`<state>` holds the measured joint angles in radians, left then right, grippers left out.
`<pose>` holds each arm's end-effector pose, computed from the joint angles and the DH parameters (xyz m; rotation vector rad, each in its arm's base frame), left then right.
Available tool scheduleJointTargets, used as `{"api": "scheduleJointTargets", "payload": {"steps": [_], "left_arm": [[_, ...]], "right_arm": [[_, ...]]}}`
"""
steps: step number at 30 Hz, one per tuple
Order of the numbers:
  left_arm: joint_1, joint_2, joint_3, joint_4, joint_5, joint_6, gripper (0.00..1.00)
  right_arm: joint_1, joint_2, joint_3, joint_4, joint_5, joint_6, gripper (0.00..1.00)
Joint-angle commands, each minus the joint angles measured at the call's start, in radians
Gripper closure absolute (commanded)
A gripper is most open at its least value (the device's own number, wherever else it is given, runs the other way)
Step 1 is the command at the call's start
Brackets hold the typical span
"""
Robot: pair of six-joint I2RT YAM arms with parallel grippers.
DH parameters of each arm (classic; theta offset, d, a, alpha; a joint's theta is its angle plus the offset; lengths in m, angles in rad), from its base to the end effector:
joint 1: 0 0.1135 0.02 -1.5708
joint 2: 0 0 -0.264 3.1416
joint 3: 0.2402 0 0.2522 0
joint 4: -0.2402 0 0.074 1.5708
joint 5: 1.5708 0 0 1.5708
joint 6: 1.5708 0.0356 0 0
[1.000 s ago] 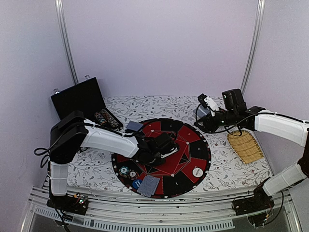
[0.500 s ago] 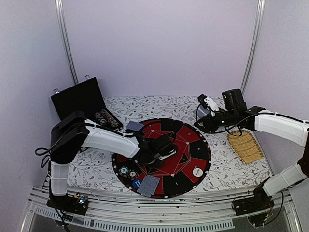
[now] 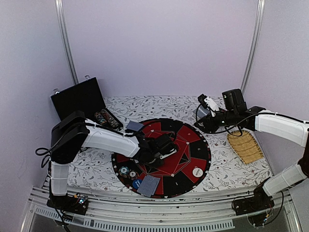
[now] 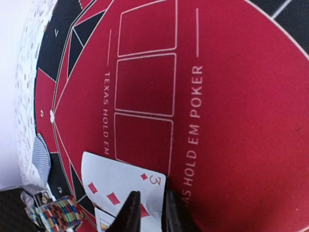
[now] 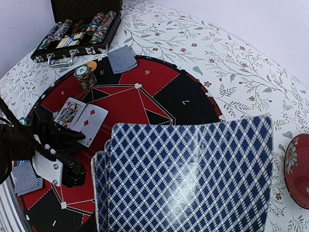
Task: Distribute texas hold em gaming equipment
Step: Flop the poker card into the community card area, then pick up the poker card from the face-down deck piles.
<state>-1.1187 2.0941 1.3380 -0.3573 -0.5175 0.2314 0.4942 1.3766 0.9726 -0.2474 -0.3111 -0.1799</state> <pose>0.1983 -0.3680 0.1236 1.4382 2.0424 0.3469 0.2622 0.1536 0.2660 -0.9001 2.0456 0.5177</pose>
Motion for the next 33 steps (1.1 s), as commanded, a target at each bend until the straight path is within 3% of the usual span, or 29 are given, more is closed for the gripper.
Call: {"api": "scheduleJointTargets", "payload": {"steps": [1, 8, 12, 16, 22, 26, 33], "left_arm": [[-0.005, -0.022, -0.023, -0.015, 0.066, 0.011, 0.73], [-0.007, -0.113, -0.043, 0.015, 0.122, 0.015, 0.67], [0.005, -0.283, -0.098, 0.077, 0.236, -0.003, 0.64], [0.093, -0.424, -0.125, 0.128, 0.484, -0.139, 0.60], [0.281, -0.552, -0.203, 0.341, 0.895, -0.485, 0.35], [0.333, -0.585, -0.264, 0.531, 1.016, -0.637, 0.24], [0.332, -0.521, -0.234, 0.514, 1.076, -0.677, 0.19]], "right_arm": [[-0.006, -0.026, -0.003, 0.000, -0.017, -0.007, 0.49], [-0.006, -0.027, -0.001, -0.007, -0.015, -0.008, 0.49], [-0.007, -0.021, 0.001, -0.012, -0.011, -0.017, 0.49], [0.001, -0.018, -0.001, -0.001, -0.030, -0.020, 0.49], [0.111, -0.009, 0.011, 0.015, -0.028, -0.047, 0.49], [0.212, 0.025, 0.029, 0.043, -0.007, -0.071, 0.49], [0.340, 0.126, 0.113, 0.087, -0.005, -0.096, 0.49]]}}
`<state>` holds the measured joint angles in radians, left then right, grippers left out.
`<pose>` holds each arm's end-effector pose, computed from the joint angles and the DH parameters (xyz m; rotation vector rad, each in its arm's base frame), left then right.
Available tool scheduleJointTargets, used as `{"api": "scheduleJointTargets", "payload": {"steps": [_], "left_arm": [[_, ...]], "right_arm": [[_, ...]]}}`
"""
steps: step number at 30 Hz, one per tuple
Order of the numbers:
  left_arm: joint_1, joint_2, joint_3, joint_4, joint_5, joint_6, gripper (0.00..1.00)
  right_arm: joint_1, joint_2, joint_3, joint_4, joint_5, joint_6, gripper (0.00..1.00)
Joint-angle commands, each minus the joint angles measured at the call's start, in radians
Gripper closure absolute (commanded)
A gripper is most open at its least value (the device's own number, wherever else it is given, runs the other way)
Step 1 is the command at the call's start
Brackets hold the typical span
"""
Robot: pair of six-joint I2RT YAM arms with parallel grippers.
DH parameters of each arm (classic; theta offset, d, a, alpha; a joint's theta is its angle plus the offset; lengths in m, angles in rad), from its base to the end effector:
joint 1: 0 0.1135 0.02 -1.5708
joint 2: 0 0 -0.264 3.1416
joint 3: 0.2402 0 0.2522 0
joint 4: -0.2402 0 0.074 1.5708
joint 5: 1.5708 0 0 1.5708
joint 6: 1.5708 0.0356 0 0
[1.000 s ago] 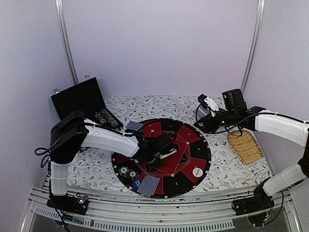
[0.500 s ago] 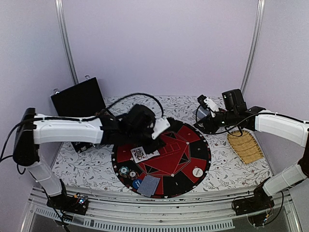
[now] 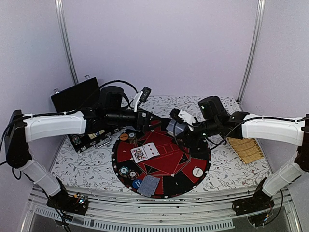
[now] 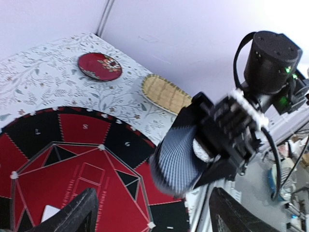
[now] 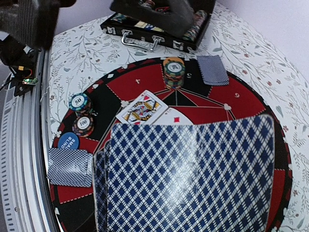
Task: Distribute texas hold em gaming equipment
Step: Pick up the poker card from the face-down deck piles.
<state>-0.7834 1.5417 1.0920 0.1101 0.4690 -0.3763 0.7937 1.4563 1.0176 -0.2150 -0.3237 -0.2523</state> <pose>0.2428 -0.2645 0.2897 0.7505 1.9294 -1.1990 0.2182 0.2380 0.2605 -1.2851 1.8647 0.6531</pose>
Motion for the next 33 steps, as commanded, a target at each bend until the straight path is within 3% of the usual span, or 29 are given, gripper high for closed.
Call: {"api": "scheduleJointTargets", "payload": {"steps": [1, 7, 17, 21, 30, 33], "left_arm": [[-0.005, 0.038, 0.011, 0.044, 0.087, -0.065, 0.19], [-0.008, 0.080, 0.047, -0.048, 0.010, -0.019, 0.32], [-0.011, 0.047, 0.035, -0.091, -0.062, 0.013, 0.66], [-0.011, 0.027, 0.025, -0.102, -0.075, 0.025, 0.68], [-0.010, 0.004, 0.029, -0.125, -0.089, 0.045, 0.62], [-0.010, -0.007, 0.029, -0.125, -0.089, 0.050, 0.69]], "right_arm": [[0.051, 0.060, 0.080, 0.056, 0.007, -0.026, 0.49], [0.084, 0.122, 0.134, 0.063, 0.004, -0.038, 0.49], [0.095, 0.112, 0.110, 0.067, 0.012, -0.047, 0.49], [0.095, 0.106, 0.102, 0.068, 0.022, -0.047, 0.49], [0.095, 0.101, 0.099, 0.067, 0.025, -0.047, 0.49], [0.095, 0.099, 0.098, 0.066, 0.025, -0.047, 0.49]]}}
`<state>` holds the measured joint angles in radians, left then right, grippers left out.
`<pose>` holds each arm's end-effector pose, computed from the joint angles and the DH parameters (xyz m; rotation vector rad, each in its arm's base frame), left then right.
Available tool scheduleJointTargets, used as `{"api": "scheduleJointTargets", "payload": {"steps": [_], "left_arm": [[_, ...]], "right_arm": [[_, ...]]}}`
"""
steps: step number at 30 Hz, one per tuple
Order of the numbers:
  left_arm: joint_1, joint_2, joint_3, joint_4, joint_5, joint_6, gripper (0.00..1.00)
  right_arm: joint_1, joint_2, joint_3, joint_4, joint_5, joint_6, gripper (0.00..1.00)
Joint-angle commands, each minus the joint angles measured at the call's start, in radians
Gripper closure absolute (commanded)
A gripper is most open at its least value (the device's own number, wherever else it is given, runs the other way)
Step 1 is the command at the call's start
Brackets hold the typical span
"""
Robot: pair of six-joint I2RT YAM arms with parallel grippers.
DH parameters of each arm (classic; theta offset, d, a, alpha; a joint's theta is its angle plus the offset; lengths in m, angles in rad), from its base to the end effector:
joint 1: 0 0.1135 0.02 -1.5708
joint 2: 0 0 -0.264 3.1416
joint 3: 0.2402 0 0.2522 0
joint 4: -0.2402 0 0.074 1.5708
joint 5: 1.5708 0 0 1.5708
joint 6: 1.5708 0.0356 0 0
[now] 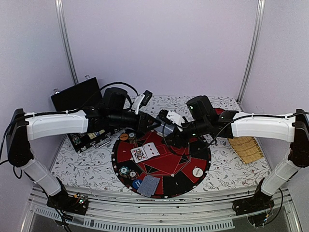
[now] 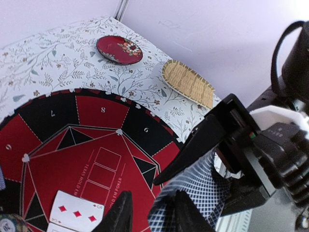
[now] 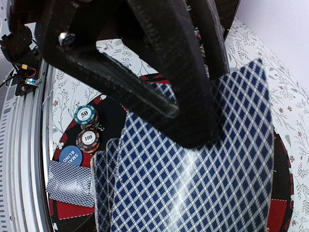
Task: Distribute texas hold em gaming equipment
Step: Pick up the poker card from the face-down deck piles, then flop the community card area.
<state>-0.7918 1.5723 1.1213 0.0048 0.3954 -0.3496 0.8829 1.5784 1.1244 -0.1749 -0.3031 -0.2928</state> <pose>0.2456 -0.2682 0.2786 0.7358 2.0368 -1.0937 0.2177 0.2816 0.2605 -1.3865 1.7665 0.6586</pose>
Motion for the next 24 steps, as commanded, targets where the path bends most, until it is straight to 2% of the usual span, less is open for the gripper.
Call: {"api": "scheduleJointTargets", "payload": {"steps": [1, 5, 8, 10, 20, 22, 24], "left_arm": [[-0.003, -0.040, -0.001, -0.020, -0.010, 0.027, 0.74], [-0.002, -0.051, -0.004, -0.019, 0.015, 0.033, 0.91], [-0.002, -0.064, -0.007, -0.028, 0.013, 0.039, 0.93], [-0.002, -0.075, -0.009, -0.033, 0.006, 0.045, 1.00], [0.001, -0.169, -0.015, -0.003, 0.050, 0.066, 1.00], [0.004, -0.202, -0.016, -0.007, 0.014, 0.074, 1.00], [0.008, -0.233, -0.015, -0.034, -0.089, 0.095, 1.00]], "right_arm": [[0.005, -0.024, -0.009, 0.026, 0.005, -0.006, 0.49], [0.006, -0.027, -0.011, 0.025, 0.010, -0.006, 0.49], [0.005, -0.028, -0.011, 0.022, 0.020, -0.006, 0.49], [0.003, -0.029, -0.013, 0.019, 0.025, -0.006, 0.49], [-0.064, -0.053, -0.062, 0.030, 0.027, 0.013, 0.49], [-0.093, -0.066, -0.075, 0.032, 0.028, 0.022, 0.49], [-0.129, -0.078, -0.087, 0.027, 0.033, 0.031, 0.49]]}}
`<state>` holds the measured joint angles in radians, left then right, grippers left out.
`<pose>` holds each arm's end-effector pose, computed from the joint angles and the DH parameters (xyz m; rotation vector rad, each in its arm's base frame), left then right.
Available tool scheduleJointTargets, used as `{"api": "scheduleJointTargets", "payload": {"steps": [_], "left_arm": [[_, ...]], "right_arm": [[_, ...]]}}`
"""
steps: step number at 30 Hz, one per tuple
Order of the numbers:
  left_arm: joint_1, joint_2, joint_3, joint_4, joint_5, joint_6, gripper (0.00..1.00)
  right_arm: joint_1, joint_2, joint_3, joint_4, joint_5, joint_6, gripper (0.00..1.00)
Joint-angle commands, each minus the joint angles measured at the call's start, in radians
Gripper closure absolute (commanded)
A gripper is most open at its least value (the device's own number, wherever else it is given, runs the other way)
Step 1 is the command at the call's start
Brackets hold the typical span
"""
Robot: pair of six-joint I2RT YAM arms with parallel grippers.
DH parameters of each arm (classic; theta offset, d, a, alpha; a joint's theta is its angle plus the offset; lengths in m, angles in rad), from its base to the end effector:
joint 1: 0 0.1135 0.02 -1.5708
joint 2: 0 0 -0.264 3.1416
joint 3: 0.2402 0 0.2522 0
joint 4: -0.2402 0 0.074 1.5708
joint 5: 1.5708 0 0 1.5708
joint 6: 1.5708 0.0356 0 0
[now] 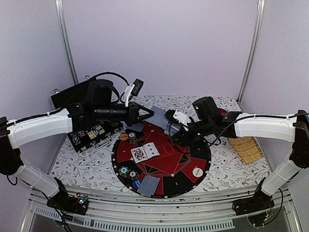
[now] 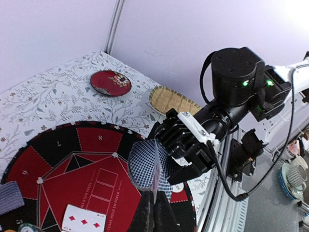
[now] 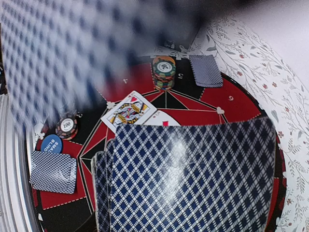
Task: Distribute texas hold em gaming equipment
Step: Flop the community card area.
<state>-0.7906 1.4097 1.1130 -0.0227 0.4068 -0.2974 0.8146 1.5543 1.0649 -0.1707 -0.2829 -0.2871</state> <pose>0.2226 -0.2450 0.3263 0.7783 1.8692 -1.1023 0.2298 0.2582 0.2489 -1.3187 1.8454 0.5999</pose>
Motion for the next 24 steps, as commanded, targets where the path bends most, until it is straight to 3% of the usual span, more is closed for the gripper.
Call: {"api": "scheduleJointTargets", "payload": {"steps": [1, 7, 14, 19, 24], "left_arm": [[0.008, -0.081, -0.004, -0.029, -0.160, 0.060, 1.00], [-0.011, 0.031, 0.065, -0.177, -0.575, 0.214, 1.00], [-0.175, 0.365, 0.198, -0.096, -1.005, 0.528, 1.00], [-0.207, 0.591, 0.283, -0.011, -1.152, 0.697, 1.00], [-0.256, 0.678, 0.284, 0.045, -1.102, 0.757, 1.00]], "right_arm": [[-0.077, -0.060, -0.031, 0.017, 0.019, 0.032, 0.49], [-0.204, -0.118, -0.051, -0.038, 0.061, 0.066, 0.50], [-0.301, -0.186, -0.071, -0.091, 0.096, 0.091, 0.50], [-0.334, -0.232, -0.092, -0.102, 0.093, 0.098, 0.50], [-0.344, -0.250, -0.097, -0.115, 0.093, 0.095, 0.50]]}}
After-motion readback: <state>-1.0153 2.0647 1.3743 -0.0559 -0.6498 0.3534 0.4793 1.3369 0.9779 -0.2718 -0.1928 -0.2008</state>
